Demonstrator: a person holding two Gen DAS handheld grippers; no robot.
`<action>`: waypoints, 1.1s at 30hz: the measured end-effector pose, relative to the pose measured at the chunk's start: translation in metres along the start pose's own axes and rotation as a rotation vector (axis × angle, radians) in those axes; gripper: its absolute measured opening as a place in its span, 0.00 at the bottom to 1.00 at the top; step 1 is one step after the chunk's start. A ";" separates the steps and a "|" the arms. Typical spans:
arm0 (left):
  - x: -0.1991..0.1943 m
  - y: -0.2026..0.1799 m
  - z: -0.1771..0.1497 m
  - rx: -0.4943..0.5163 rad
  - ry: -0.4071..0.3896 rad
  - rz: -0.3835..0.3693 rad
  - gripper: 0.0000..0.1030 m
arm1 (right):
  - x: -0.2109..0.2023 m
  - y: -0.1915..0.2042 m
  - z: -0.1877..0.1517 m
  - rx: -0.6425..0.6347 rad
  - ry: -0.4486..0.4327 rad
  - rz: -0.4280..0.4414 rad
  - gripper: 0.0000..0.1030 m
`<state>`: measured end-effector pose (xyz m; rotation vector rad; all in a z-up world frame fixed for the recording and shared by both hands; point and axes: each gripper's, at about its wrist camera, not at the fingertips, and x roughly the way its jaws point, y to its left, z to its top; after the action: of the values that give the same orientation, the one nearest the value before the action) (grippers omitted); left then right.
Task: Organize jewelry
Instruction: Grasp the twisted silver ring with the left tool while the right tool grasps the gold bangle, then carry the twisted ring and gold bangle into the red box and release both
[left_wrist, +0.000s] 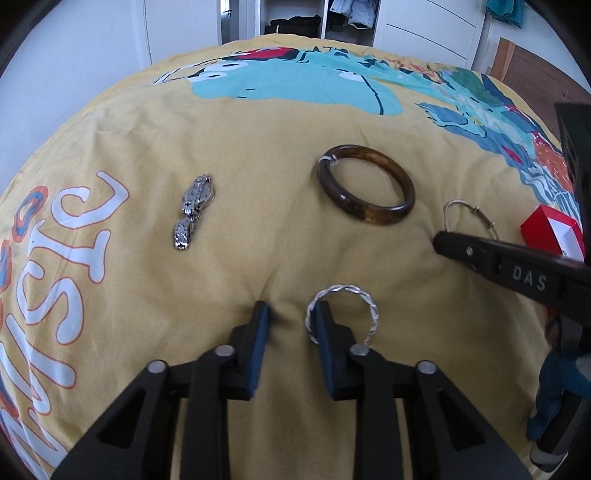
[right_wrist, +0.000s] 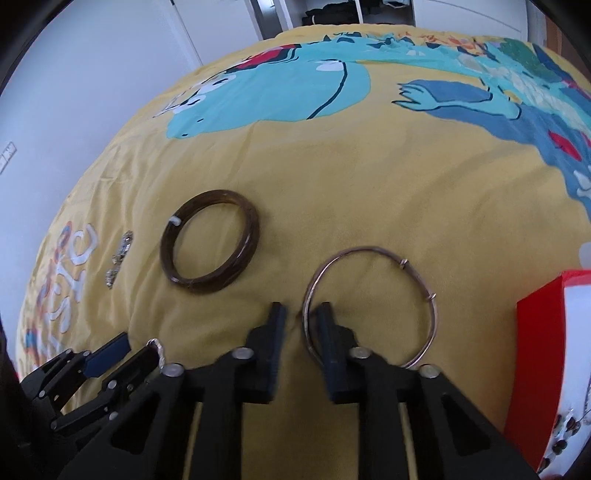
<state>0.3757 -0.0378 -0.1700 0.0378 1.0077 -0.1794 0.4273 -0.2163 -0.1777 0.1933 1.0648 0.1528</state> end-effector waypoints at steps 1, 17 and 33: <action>-0.001 0.000 0.001 -0.001 0.000 0.005 0.11 | -0.002 0.001 -0.002 -0.005 -0.001 0.004 0.06; -0.054 0.009 0.009 -0.059 -0.038 0.002 0.04 | -0.081 0.015 -0.026 0.075 -0.128 0.168 0.04; -0.141 -0.008 0.012 -0.013 -0.122 0.033 0.03 | -0.178 0.026 -0.040 0.101 -0.261 0.228 0.04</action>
<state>0.3109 -0.0284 -0.0445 0.0310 0.8858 -0.1434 0.3064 -0.2261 -0.0382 0.4153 0.7891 0.2717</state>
